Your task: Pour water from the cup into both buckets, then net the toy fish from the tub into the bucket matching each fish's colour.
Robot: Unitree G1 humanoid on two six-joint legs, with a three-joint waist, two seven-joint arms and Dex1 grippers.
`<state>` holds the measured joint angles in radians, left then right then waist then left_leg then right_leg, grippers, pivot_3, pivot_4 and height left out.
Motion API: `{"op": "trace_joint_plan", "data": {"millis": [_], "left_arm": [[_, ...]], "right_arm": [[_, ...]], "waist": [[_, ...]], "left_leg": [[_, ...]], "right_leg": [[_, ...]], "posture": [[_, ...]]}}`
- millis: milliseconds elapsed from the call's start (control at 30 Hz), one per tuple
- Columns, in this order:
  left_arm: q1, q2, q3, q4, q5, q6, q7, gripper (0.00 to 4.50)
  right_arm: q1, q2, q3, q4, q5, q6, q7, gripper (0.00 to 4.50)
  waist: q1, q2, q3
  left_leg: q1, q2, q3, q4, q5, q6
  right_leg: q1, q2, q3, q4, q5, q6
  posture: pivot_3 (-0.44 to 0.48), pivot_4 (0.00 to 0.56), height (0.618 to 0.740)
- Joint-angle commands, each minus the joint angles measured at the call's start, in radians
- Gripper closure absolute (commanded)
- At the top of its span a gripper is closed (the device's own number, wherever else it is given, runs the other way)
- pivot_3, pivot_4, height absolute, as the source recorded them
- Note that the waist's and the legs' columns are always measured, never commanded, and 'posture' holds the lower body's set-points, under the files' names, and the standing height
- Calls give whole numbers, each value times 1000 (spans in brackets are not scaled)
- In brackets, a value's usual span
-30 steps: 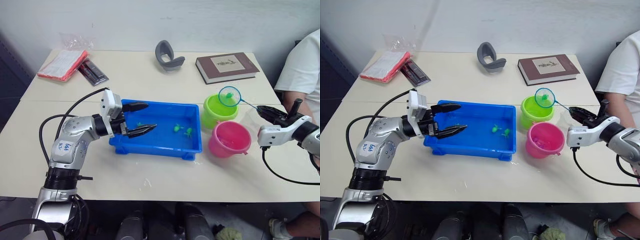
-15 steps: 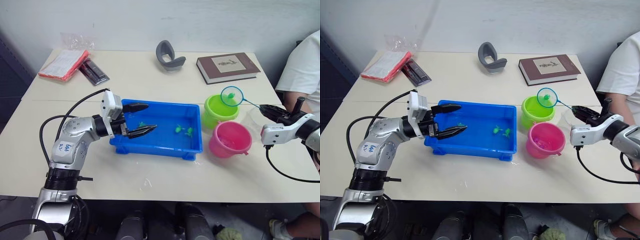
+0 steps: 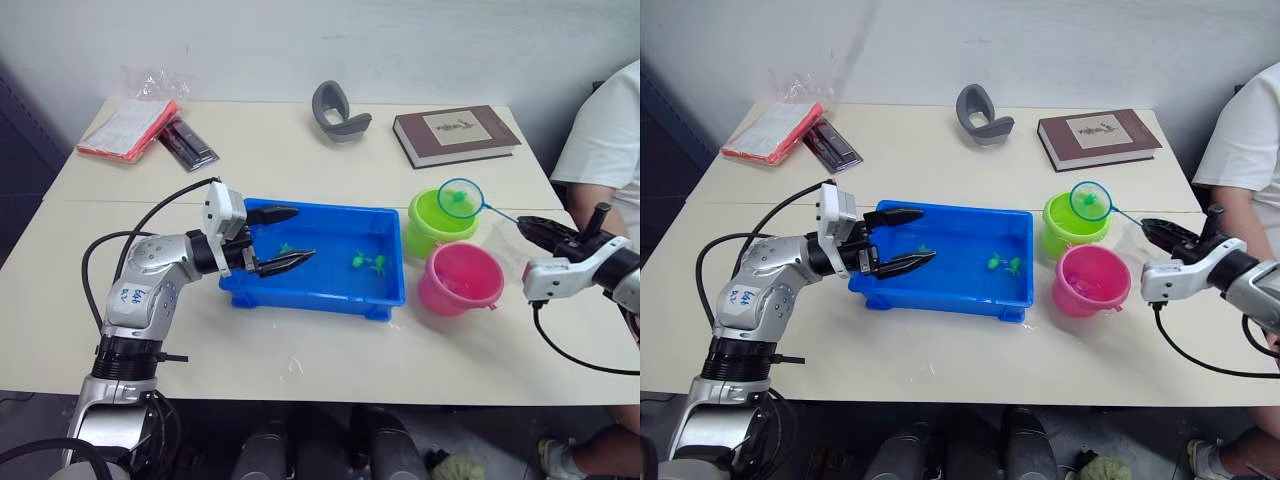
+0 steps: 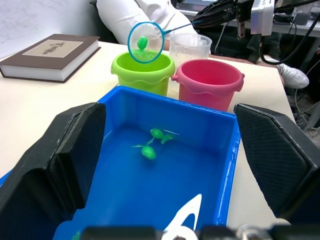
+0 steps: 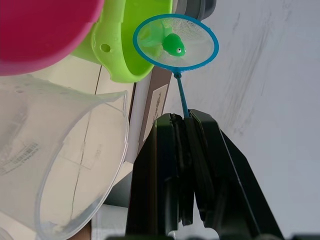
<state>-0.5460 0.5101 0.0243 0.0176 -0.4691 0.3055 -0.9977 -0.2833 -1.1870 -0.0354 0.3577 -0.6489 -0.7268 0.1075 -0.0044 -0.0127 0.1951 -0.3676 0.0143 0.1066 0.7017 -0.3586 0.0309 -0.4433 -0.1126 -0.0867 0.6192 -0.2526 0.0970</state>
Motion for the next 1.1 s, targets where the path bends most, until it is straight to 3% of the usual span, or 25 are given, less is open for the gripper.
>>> {"op": "trace_joint_plan", "data": {"millis": [33, 433, 900, 1000, 1100], "left_arm": [[-10, -5, 11, -4, -2, -23, -4, 88], [-13, -20, 14, 11, 5, -47, 5, 88], [-8, -24, 15, 10, 6, -56, 13, 88], [-7, -24, 14, 8, 7, -56, 16, 88], [0, -13, 18, -1, 3, -52, 13, 88]], "right_arm": [[-20, -18, -26, -5, -4, 14, -31, 4500], [-48, -68, -5, 93, -35, -53, -86, 4500], [-20, -50, -10, 54, -30, -48, -111, 4500], [-18, -32, -26, 46, 58, -28, -54, 4500], [-2, 20, -51, 1, 399, 66, 172, 4500]], "waist": [[0, 0, 0], [0, 0, 0], [0, 0, 0], [0, 0, 0], [0, 0, 0]], "left_leg": [[0, 0, 0, 0, 0, 0], [0, 0, 0, 0, 0, 0], [0, 0, 0, 0, 0, 0], [0, 0, 0, 0, 0, 0], [0, 0, 0, 0, 0, 0]], "right_leg": [[0, 0, 0, 0, 0, 0], [0, 0, 0, 0, 0, 0], [0, 0, 0, 0, 0, 0], [0, 0, 0, 0, 0, 0], [0, 0, 0, 0, 0, 0]], "posture": [[0, 150, 740], [0, 150, 740], [0, 150, 740], [0, 150, 740], [0, 150, 740]]}}
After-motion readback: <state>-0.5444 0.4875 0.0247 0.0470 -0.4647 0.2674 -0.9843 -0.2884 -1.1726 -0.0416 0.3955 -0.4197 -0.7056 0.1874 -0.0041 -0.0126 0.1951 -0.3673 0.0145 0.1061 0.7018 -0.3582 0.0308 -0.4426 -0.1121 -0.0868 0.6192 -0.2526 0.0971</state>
